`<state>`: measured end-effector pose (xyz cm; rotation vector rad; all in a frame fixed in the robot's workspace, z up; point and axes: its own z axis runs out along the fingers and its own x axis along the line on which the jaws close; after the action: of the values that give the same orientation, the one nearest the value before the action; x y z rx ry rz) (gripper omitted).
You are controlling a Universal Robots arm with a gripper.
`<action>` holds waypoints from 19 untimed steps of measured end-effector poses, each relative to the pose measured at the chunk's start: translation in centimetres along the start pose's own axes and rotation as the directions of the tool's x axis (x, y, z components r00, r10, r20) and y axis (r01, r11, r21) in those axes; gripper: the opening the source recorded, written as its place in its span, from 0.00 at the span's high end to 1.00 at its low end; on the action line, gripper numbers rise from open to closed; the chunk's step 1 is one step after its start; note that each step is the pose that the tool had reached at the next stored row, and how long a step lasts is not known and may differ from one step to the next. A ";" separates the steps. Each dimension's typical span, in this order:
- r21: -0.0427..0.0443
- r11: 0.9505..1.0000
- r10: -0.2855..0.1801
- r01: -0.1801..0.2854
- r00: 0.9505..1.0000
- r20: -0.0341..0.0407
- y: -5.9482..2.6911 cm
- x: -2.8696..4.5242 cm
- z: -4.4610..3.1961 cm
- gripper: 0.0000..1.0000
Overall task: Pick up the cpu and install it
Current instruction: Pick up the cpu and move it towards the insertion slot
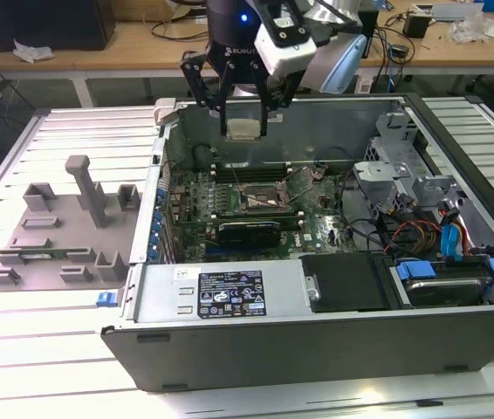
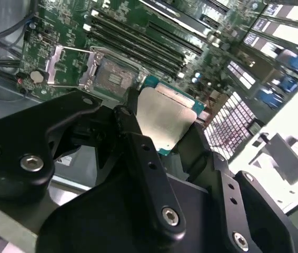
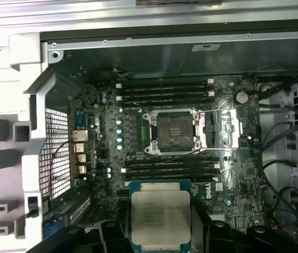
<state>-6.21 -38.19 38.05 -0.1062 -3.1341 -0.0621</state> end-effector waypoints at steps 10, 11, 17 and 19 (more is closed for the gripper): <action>0.000 1.000 0.000 0.000 1.000 0.000 0.20 -1.46 2.69 0.45; 0.000 1.000 0.000 0.000 1.000 0.000 0.28 -1.45 2.90 0.45; 0.000 1.000 -0.002 0.002 1.000 0.000 0.89 -1.43 4.10 0.45; 0.000 1.000 -0.002 0.002 1.000 0.000 1.02 -1.50 4.66 0.45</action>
<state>-4.66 -37.08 33.42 -0.1026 -3.1343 -0.0622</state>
